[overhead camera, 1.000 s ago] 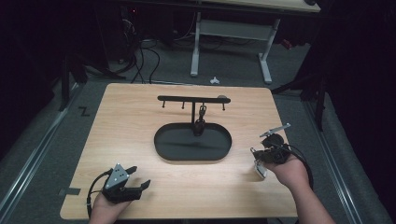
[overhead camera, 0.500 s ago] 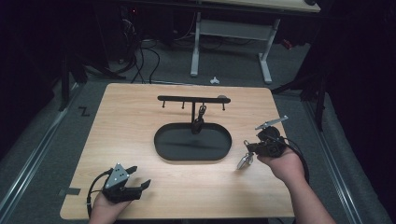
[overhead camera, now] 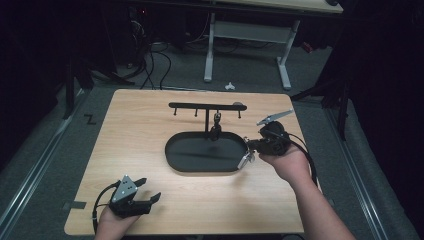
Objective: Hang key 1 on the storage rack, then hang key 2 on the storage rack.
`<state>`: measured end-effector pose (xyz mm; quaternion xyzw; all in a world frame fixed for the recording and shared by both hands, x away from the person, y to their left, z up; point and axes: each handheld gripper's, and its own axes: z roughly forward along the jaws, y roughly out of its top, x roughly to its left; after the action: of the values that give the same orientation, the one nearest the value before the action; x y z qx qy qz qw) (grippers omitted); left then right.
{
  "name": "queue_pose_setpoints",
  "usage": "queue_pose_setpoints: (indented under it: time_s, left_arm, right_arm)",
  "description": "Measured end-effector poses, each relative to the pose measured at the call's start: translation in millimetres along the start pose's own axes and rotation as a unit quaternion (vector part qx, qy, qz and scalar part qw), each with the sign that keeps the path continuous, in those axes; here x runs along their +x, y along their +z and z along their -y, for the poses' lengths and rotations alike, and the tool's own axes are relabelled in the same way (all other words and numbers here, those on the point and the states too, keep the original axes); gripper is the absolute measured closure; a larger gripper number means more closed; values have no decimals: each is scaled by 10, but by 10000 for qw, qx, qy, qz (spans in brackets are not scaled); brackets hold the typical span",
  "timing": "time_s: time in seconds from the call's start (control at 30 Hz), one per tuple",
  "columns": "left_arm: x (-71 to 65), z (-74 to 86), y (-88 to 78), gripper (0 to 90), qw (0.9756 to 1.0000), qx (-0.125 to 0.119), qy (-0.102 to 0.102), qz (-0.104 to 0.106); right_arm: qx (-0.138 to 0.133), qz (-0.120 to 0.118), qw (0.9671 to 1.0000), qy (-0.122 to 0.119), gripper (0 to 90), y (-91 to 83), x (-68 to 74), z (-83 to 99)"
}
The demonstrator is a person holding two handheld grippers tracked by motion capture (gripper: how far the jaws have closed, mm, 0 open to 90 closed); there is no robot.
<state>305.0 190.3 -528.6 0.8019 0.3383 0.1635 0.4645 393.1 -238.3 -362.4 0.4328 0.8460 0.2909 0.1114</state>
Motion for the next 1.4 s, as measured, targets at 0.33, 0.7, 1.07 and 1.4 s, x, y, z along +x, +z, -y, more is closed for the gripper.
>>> queue_pose_setpoints:
  time_s: [0.33,0.7,1.07,1.4]
  left_arm:
    - [13,15,-49,246,10000,-30,-16,-39]
    - [16,9,-35,246,10000,-22,-11,-24]
    - [11,36,-89,246,10000,-16,-16,-72]
    - [9,41,-79,246,10000,-9,-31,-84]
  right_arm:
    - [-62,13,10000,-67,864,65,-11,-331]
    - [-136,40,9996,235,863,139,-219,-530]
    - [-313,-45,9985,447,859,247,-360,-548]
    - [-314,219,9984,427,802,324,-382,-537]
